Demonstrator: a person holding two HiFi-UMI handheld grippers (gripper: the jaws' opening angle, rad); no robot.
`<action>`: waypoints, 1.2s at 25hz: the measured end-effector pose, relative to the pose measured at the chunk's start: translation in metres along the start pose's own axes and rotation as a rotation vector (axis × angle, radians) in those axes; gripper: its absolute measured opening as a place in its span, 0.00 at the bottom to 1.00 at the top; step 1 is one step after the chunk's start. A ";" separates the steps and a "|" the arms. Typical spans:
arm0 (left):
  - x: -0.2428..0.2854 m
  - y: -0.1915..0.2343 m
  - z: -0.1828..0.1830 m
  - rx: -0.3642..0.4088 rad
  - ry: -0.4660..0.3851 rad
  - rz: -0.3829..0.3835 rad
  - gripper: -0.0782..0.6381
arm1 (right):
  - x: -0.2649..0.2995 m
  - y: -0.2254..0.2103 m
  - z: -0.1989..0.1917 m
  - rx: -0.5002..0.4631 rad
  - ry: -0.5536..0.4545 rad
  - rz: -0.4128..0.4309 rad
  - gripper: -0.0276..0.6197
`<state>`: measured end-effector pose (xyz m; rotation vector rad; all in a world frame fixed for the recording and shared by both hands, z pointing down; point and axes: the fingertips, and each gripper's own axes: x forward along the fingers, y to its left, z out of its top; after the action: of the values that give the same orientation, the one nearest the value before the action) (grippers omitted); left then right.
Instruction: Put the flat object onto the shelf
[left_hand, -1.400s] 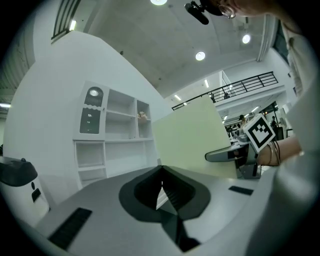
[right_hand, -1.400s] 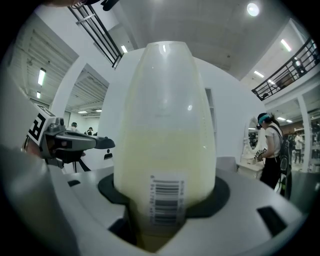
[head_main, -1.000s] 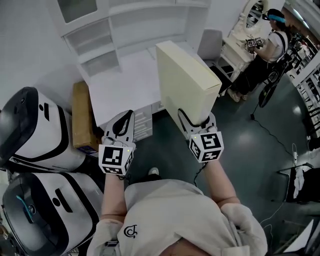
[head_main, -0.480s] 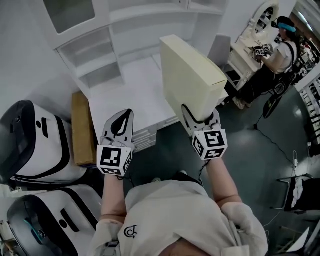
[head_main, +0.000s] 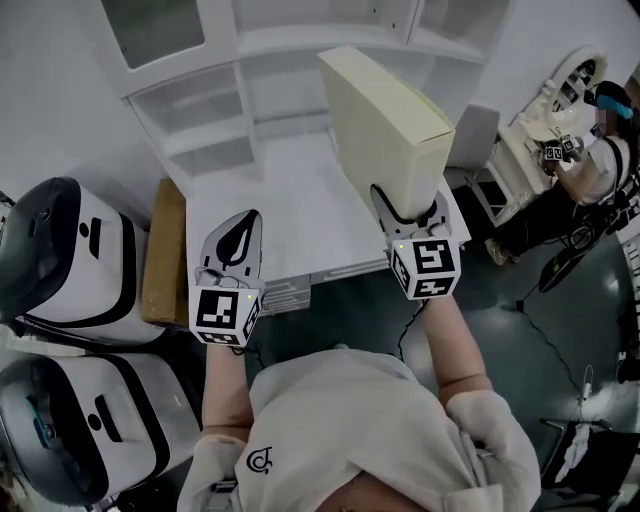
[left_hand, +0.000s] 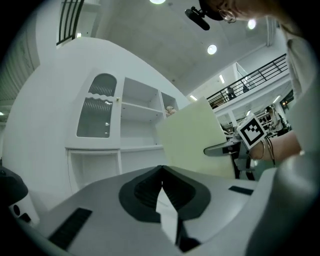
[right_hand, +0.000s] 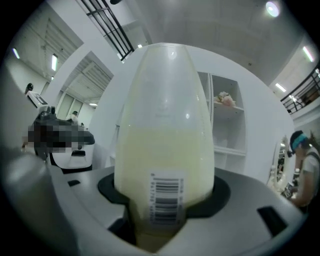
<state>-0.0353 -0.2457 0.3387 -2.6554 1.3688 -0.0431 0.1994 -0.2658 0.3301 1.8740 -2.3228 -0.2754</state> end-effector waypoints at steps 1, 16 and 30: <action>0.004 0.000 0.002 0.002 -0.003 0.017 0.13 | 0.007 -0.006 0.007 -0.033 -0.012 0.011 0.48; 0.032 -0.032 0.007 0.038 0.020 0.161 0.13 | 0.103 -0.068 0.128 -0.757 0.026 0.020 0.49; 0.034 0.021 0.000 0.051 0.053 0.217 0.13 | 0.205 -0.033 0.139 -1.206 0.090 -0.010 0.49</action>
<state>-0.0326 -0.2849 0.3345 -2.4658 1.6411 -0.1229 0.1560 -0.4659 0.1870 1.1888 -1.4318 -1.2080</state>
